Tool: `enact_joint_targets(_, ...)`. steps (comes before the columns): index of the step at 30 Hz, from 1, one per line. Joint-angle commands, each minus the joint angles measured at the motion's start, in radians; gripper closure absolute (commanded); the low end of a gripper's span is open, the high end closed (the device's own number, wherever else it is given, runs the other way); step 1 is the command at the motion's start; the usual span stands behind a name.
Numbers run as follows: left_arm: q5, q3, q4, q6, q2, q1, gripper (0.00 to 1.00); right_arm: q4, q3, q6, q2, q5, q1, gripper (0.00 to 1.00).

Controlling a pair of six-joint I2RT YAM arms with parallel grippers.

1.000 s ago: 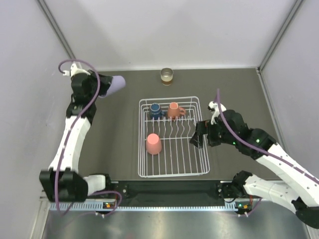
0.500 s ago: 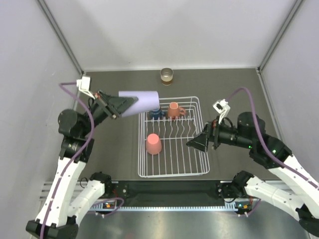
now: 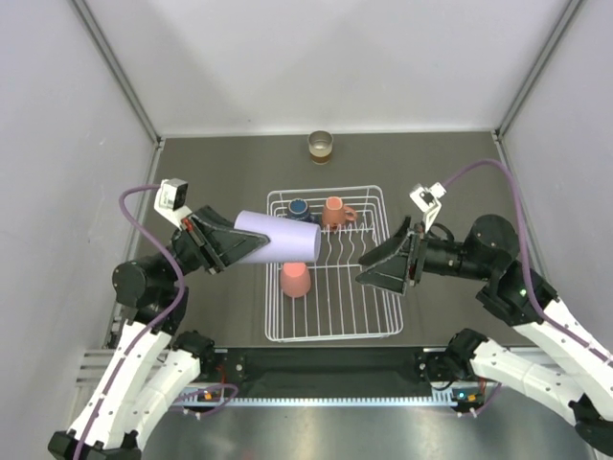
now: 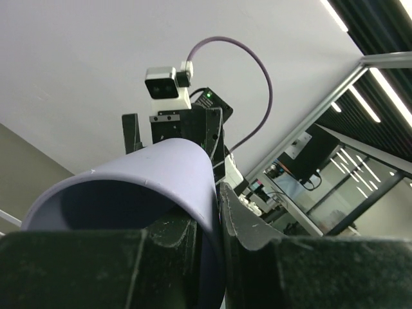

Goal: Load the cups into the dish rack

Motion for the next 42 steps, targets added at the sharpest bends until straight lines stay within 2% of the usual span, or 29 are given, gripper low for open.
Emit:
enact_joint_targets(1,0.018,-0.052,0.227,-0.075,0.007,-0.024,1.0,0.217,-0.014,0.081,0.013,-0.062,0.018,0.0)
enact_joint_targets(6,-0.013,-0.114,0.313,-0.101,0.017,-0.059,1.0,0.233,0.018,0.063,0.071,-0.04,0.076,0.0)
enact_joint_targets(11,-0.051,-0.151,0.35,-0.107,0.019,-0.091,1.0,0.224,0.075,0.006,0.146,0.044,0.13,0.0)
enact_joint_targets(18,-0.096,-0.189,0.341,-0.101,0.007,-0.102,1.0,0.274,0.121,-0.026,0.224,0.142,0.207,0.01)
enact_joint_targets(28,-0.18,-0.237,0.282,-0.098,-0.021,-0.102,1.0,0.363,0.124,-0.057,0.246,0.257,0.28,0.0)
enact_joint_targets(34,-0.194,-0.27,0.301,-0.125,-0.027,-0.103,1.0,0.362,0.164,-0.086,0.309,0.32,0.334,0.14)
enact_joint_targets(42,-0.191,-0.267,0.284,-0.125,-0.044,-0.104,1.0,0.372,0.187,-0.111,0.342,0.379,0.369,0.21)
